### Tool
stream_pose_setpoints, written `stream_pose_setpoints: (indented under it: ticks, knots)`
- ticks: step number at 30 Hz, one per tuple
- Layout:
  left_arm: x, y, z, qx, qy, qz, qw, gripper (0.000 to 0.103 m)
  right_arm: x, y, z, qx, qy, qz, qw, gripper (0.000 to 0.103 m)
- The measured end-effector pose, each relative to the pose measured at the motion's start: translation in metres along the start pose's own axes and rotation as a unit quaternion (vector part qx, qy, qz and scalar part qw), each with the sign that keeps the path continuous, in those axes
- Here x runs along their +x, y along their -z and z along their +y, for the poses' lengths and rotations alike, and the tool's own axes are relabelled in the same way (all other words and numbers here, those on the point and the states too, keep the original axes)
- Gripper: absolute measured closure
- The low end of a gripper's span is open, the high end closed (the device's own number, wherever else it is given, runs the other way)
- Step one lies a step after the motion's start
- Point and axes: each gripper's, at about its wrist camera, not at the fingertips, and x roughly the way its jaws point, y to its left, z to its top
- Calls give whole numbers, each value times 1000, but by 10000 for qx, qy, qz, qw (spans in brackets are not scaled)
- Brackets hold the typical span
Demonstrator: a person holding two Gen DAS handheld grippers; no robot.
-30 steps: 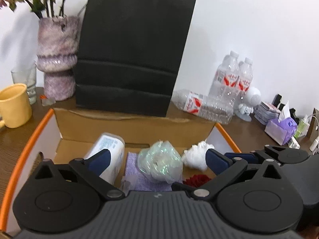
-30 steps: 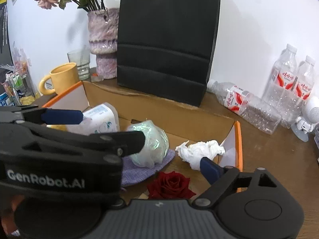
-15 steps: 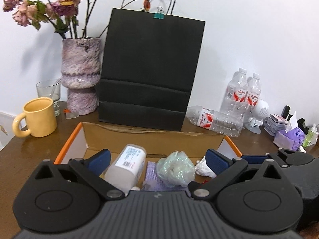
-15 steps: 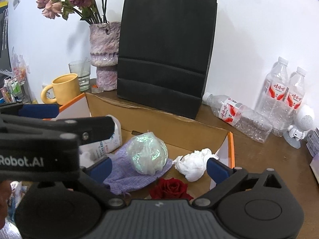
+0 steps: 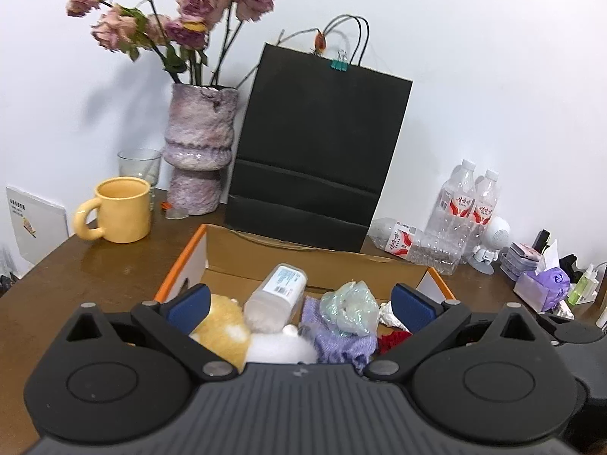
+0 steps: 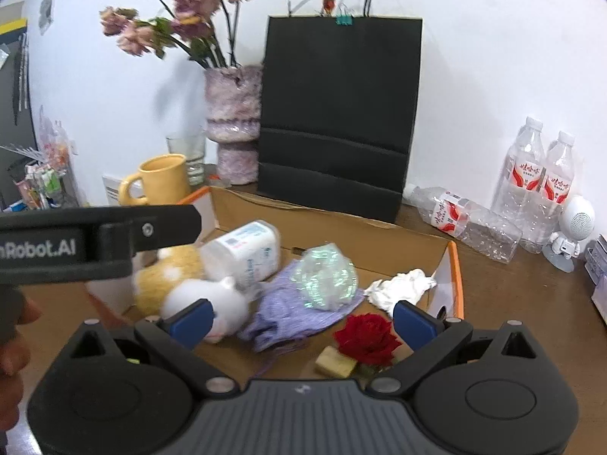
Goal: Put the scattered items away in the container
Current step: 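Withdraw both tools from the box toward the remaining items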
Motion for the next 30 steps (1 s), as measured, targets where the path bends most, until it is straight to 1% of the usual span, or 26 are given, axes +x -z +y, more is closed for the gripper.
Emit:
stream_pose_setpoints:
  ticks: [5, 8, 11, 17, 23, 30]
  knots:
    - [-26, 4, 14, -13, -172, -71, 9998, 0, -26, 8, 12, 97, -98, -235, 9996, 2]
    - [-38, 9, 23, 36, -343, -71, 9994, 0, -41, 15, 15, 242, -104, -418, 9988, 2]
    - [-48, 17, 34, 24, -482, -29, 9988, 0, -51, 22, 15, 358, -137, -462, 9982, 2]
    - [-62, 40, 56, -31, -720, 205, 9972, 0, -56, 45, 14, 483, -23, -188, 9987, 2]
    - [-68, 65, 73, -68, -846, 480, 9952, 0, -61, 69, 15, 448, 168, 51, 9988, 2]
    - [-69, 86, 86, -91, -950, 762, 9925, 0, -59, 93, 16, 387, 251, 241, 9986, 2]
